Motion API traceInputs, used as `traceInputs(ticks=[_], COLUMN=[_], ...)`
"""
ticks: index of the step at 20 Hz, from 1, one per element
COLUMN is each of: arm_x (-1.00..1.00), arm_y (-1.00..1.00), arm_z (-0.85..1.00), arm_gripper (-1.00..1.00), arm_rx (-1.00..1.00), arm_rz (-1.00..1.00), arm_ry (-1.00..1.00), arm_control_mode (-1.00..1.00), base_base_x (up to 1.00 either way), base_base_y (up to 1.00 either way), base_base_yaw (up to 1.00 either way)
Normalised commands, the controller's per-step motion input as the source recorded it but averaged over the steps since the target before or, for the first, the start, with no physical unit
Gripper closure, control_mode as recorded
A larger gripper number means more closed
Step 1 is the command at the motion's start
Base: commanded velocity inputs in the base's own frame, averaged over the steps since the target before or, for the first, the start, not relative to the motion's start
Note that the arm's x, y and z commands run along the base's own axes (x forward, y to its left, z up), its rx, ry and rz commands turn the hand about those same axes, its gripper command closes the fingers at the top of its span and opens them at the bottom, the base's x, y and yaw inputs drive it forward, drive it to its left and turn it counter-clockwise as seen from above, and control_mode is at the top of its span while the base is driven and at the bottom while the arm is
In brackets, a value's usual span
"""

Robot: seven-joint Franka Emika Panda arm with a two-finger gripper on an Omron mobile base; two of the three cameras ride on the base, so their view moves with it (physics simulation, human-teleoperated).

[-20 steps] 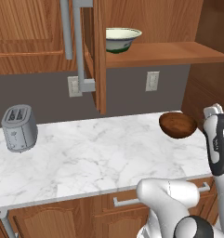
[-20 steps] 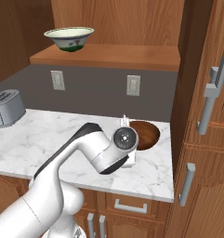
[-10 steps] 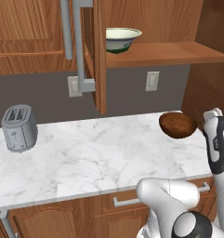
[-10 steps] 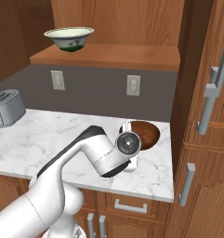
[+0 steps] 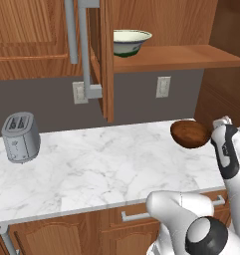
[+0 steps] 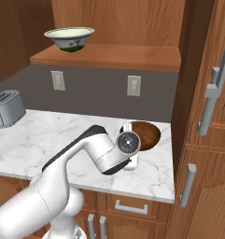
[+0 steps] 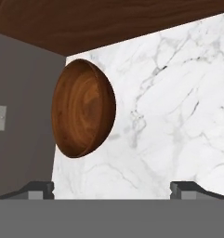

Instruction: Open the cabinet. Pick the bowls from the counter and place them in the cabinet. Then close the cabinet.

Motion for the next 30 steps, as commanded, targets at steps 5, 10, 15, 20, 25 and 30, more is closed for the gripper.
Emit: traceInputs(ticks=[5, 10, 15, 20, 25, 30], arm_x=[0.37, 0.24, 0.11, 0.13, 0.12, 0.22], arm_y=[0.00, 0.00, -0.14, -0.12, -0.04, 0.00], arm_z=[-0.20, -0.21, -0.04, -0.02, -0.10, -0.17], arm_gripper=[-1.00, -1.00, -1.00, -1.00, -1.00, -1.00], arm_rx=[0.00, 0.00, 0.00, 0.00, 0.00, 0.00], arm_rz=[0.00, 0.00, 0.02, 0.03, 0.04, 0.02], arm_ry=[0.00, 0.04, 0.00, 0.00, 0.00, 0.00], arm_control_mode=[-1.00, -1.00, -1.00, -1.00, -1.00, -1.00], base_base_x=[0.00, 0.00, 0.00, 0.00, 0.00, 0.00], base_base_y=[0.00, 0.00, 0.00, 0.00, 0.00, 0.00], base_base_yaw=[0.00, 0.00, 0.00, 0.00, 0.00, 0.00])
